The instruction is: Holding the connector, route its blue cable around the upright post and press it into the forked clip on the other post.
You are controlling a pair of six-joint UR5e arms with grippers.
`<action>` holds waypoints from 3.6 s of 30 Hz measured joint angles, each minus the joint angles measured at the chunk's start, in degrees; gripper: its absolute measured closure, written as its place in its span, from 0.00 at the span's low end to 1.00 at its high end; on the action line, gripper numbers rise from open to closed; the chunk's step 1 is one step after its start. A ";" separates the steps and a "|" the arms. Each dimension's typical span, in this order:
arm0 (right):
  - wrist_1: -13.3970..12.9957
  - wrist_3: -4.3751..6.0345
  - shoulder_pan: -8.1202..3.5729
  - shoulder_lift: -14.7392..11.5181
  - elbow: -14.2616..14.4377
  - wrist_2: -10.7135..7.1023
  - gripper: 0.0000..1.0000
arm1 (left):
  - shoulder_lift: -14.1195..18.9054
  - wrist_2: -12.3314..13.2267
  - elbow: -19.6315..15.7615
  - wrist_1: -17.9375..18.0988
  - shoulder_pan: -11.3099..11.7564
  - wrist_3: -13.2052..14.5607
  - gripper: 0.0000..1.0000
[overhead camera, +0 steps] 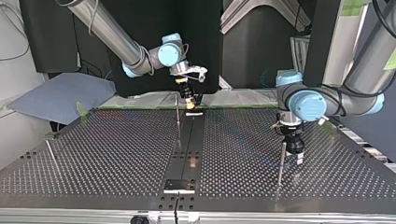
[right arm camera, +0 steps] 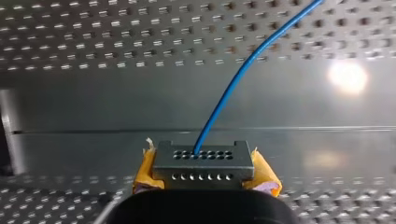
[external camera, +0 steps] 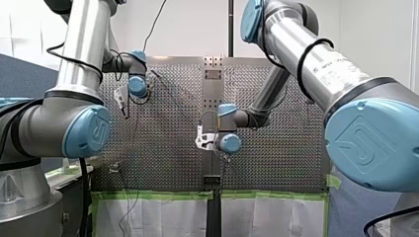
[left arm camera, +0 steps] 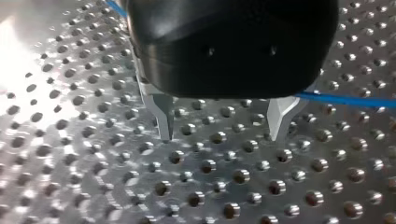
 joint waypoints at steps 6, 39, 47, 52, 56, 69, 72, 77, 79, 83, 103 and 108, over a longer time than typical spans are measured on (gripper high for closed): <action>-1.20 0.04 0.64 2.99 0.00 2.62 1.00 | -1.09 0.72 -0.01 0.11 -0.19 -0.23 0.00; -10.21 2.21 0.99 21.73 0.17 9.98 1.00 | -1.21 1.04 -0.02 0.22 -0.13 -0.36 0.00; -12.29 2.94 -0.31 23.25 1.58 10.93 1.00 | -1.22 1.04 -0.01 0.13 -0.16 -0.28 0.00; -13.83 2.97 -1.20 23.01 2.72 11.09 1.00 | -1.22 1.04 -0.01 0.07 -0.16 -0.27 0.00; -14.58 2.94 -1.50 21.88 3.58 11.23 1.00 | -1.22 1.04 -0.02 0.05 -0.16 -0.27 0.00; -17.40 1.67 -2.47 14.96 9.09 11.77 1.00 | -1.21 0.99 -0.03 -0.01 -0.16 -0.28 0.00; -18.35 1.67 -2.95 13.31 10.68 11.87 1.00 | -1.21 0.95 -0.03 -0.20 -0.16 -0.24 0.00; -19.39 1.58 -3.56 10.93 13.33 11.91 1.00 | -1.21 0.88 -0.03 -0.37 -0.16 -0.19 0.00; -19.74 1.50 -3.70 10.50 14.18 11.93 1.00 | -1.21 0.87 -0.03 -0.40 -0.16 -0.19 0.00; -20.03 1.07 -3.75 10.25 15.39 11.93 1.00 | -1.21 0.87 -0.03 -0.54 -0.12 -0.23 0.00; -24.34 0.48 -5.11 5.67 21.99 11.70 1.00 | -1.20 0.87 0.02 -0.83 0.25 -0.32 0.00; -24.07 0.54 -6.43 4.31 23.21 11.30 1.00 | -1.19 0.87 0.01 -1.01 0.34 -0.29 0.00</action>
